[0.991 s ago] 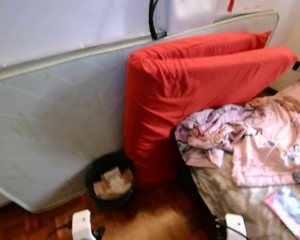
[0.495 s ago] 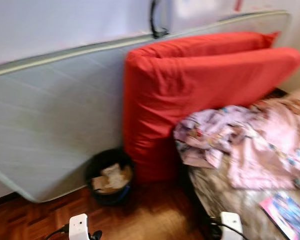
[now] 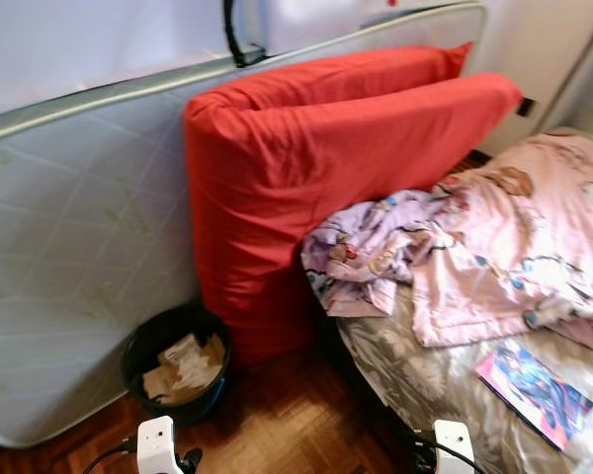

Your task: Clean up the room

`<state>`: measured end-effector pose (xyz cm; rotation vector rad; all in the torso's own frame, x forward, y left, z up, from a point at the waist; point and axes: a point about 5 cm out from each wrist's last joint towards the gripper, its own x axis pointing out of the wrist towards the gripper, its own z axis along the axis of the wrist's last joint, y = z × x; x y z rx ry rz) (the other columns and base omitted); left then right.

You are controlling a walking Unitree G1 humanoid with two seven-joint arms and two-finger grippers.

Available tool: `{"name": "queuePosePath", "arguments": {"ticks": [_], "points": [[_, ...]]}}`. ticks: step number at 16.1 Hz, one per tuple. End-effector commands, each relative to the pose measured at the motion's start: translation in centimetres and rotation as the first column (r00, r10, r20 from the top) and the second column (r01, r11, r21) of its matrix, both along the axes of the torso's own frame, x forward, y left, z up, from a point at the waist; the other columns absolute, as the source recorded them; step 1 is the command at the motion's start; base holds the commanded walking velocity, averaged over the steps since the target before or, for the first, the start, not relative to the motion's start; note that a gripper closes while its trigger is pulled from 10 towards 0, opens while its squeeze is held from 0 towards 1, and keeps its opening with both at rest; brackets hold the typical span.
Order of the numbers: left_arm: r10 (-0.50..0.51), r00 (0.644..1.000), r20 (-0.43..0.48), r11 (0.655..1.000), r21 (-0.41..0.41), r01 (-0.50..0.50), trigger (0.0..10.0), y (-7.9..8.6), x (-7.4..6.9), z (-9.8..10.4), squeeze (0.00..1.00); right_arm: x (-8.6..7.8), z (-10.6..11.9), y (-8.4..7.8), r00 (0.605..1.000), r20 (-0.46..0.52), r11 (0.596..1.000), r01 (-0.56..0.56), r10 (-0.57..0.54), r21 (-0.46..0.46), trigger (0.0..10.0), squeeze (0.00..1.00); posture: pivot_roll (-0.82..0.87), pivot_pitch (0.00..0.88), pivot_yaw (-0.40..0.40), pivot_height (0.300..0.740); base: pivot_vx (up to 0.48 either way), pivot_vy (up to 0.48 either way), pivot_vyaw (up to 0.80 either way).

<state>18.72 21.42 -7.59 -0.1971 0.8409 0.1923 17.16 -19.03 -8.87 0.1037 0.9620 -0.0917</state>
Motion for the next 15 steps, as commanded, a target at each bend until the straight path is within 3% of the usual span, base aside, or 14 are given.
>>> {"name": "queuePosePath", "arguments": {"ticks": [1,6,9,15], "points": [[-0.087,0.983,-0.161,0.990,0.100,0.104,10.0,2.6,-4.2,-1.3,0.00,2.4,1.4,-2.3,0.999,-0.027,0.999,-0.019,0.019,-0.026,10.0,0.00,0.01,0.027,0.016,0.740,0.000,0.000,-0.79],[-0.119,0.981,-0.152,0.986,0.098,0.134,10.0,2.1,-4.0,-1.3,0.00,2.5,1.5,-2.5,1.000,-0.014,0.999,-0.023,0.023,-0.025,10.0,0.00,0.00,0.000,0.020,0.740,0.000,0.000,-0.79],[-0.148,0.977,-0.153,0.980,0.111,0.165,10.0,1.4,-3.7,-1.4,0.00,2.4,1.5,-2.6,1.000,-0.016,0.999,-0.024,0.024,-0.024,10.0,0.00,0.01,0.000,0.022,0.740,0.000,-0.440,-0.79],[-0.115,0.982,-0.150,0.987,0.098,0.131,10.0,1.5,-3.8,-1.4,0.00,2.4,1.5,-2.8,0.999,-0.021,0.999,-0.029,0.029,-0.025,10.0,0.00,0.02,0.045,0.007,0.740,0.000,0.000,-0.79]]}}
